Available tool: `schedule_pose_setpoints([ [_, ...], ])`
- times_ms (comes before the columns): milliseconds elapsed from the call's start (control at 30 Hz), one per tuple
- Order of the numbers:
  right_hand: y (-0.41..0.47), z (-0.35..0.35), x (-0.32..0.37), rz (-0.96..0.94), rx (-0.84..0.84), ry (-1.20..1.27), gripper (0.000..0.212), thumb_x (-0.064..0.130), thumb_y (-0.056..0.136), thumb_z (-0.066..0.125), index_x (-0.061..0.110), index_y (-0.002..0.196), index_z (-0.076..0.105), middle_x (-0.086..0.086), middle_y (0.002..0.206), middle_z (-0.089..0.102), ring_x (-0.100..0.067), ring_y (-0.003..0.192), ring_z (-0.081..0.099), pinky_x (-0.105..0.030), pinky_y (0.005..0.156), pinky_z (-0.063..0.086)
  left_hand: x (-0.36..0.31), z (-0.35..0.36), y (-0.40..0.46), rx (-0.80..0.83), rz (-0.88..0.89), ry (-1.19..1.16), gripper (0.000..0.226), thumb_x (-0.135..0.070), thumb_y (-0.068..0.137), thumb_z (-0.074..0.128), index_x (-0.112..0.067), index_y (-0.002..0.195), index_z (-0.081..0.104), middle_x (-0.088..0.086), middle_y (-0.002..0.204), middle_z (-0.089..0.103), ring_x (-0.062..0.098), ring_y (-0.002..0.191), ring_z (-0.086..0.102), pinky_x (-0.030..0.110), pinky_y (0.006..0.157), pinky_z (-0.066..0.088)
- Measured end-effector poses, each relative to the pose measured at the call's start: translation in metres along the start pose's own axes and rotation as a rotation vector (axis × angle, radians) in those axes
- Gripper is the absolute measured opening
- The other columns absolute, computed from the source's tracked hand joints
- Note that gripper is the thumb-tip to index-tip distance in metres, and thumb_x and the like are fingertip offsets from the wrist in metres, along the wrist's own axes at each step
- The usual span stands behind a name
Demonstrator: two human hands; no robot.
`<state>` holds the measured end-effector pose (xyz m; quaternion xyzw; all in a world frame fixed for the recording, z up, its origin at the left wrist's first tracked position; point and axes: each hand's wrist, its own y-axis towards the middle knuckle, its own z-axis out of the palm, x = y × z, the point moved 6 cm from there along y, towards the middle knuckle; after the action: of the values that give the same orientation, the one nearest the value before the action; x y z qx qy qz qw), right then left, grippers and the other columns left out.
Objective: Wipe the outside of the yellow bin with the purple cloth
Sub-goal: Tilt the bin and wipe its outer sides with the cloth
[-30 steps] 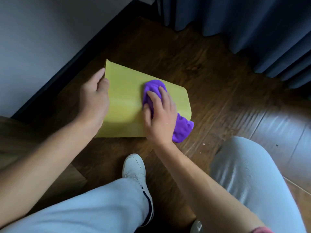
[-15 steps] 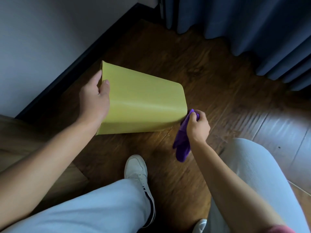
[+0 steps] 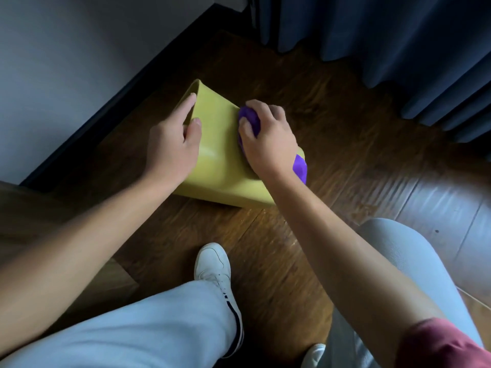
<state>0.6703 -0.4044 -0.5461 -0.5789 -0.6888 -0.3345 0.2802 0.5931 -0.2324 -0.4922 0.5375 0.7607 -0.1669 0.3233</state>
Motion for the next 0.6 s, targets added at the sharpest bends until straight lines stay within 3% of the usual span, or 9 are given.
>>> schedule_pose_setpoints([
  [67,0.001,0.004,-0.02,0.028,0.002,-0.082,0.038,0.04,0.102,0.055,0.035,0.139,0.063,0.003,0.139,0.059,-0.026,0.119,0.056,-0.035,0.086,0.05,0.004,0.0,0.0,0.006,-0.008,-0.021,0.048,-0.02,0.11,0.047,-0.018,0.157,0.043,-0.01,0.069,0.054,-0.001,0.042,0.047,0.011,0.044,0.033],
  [133,0.0,0.004,-0.052,0.105,0.016,-0.152,0.037,0.041,0.103,0.053,0.034,0.138,0.063,0.002,0.142,0.058,-0.029,0.12,0.054,-0.039,0.09,0.051,0.01,-0.001,0.0,0.008,-0.031,-0.037,0.047,-0.022,0.11,0.047,-0.02,0.157,0.043,0.006,0.088,0.069,-0.005,0.053,0.058,0.01,0.05,0.042],
  [167,-0.003,0.004,-0.069,0.15,0.027,-0.175,0.037,0.041,0.103,0.051,0.034,0.137,0.063,0.002,0.142,0.058,-0.03,0.121,0.053,-0.04,0.091,0.051,0.013,-0.002,0.002,-0.001,-0.05,-0.054,0.047,-0.024,0.11,0.048,-0.022,0.157,0.043,0.017,0.108,0.072,0.0,0.073,0.069,0.015,0.062,0.054],
  [200,-0.007,0.003,-0.086,0.194,0.043,-0.187,0.036,0.041,0.103,0.05,0.034,0.136,0.063,0.001,0.142,0.057,-0.031,0.121,0.053,-0.041,0.092,0.051,0.018,-0.004,0.003,-0.016,-0.084,-0.08,0.047,-0.026,0.11,0.048,-0.025,0.157,0.043,0.021,0.125,0.069,0.015,0.098,0.074,0.029,0.081,0.061],
  [233,-0.013,0.002,-0.102,0.24,0.057,-0.187,0.035,0.041,0.104,0.049,0.034,0.135,0.063,-0.001,0.14,0.057,-0.032,0.121,0.054,-0.041,0.092,0.051,0.024,-0.006,0.006,-0.03,-0.132,-0.105,0.047,-0.027,0.11,0.048,-0.027,0.156,0.043,0.021,0.135,0.065,0.031,0.117,0.067,0.045,0.096,0.057],
  [300,-0.023,-0.003,-0.13,0.346,0.068,-0.144,0.034,0.041,0.104,0.046,0.034,0.133,0.063,-0.005,0.133,0.059,-0.032,0.117,0.059,-0.04,0.089,0.051,0.036,-0.01,0.013,-0.048,-0.221,-0.168,0.047,-0.028,0.109,0.048,-0.03,0.155,0.044,0.01,0.143,0.063,0.027,0.128,0.062,0.05,0.108,0.051],
  [367,-0.033,-0.013,-0.146,0.407,0.018,-0.087,0.032,0.041,0.104,0.047,0.034,0.13,0.064,-0.004,0.127,0.061,-0.029,0.11,0.063,-0.035,0.084,0.047,0.048,-0.013,0.018,-0.073,-0.299,-0.23,0.048,-0.027,0.108,0.05,-0.029,0.155,0.045,-0.002,0.146,0.061,0.014,0.129,0.061,0.043,0.11,0.05],
  [467,-0.033,-0.031,-0.137,0.356,-0.133,-0.008,0.033,0.047,0.099,0.05,0.04,0.128,0.064,0.004,0.126,0.062,-0.014,0.102,0.06,-0.03,0.085,0.041,0.061,-0.018,0.02,-0.121,-0.405,-0.312,0.061,-0.023,0.101,0.054,-0.037,0.157,0.037,-0.005,0.156,0.051,0.017,0.137,0.055,0.048,0.11,0.049],
  [600,-0.017,-0.026,-0.103,0.226,-0.1,0.004,0.035,0.05,0.098,0.048,0.044,0.13,0.061,0.01,0.124,0.058,-0.005,0.101,0.054,-0.032,0.086,0.045,0.061,-0.017,0.017,-0.123,-0.448,-0.394,0.071,-0.022,0.091,0.058,-0.046,0.154,0.037,-0.006,0.157,0.047,0.013,0.127,0.06,0.04,0.097,0.057],
])
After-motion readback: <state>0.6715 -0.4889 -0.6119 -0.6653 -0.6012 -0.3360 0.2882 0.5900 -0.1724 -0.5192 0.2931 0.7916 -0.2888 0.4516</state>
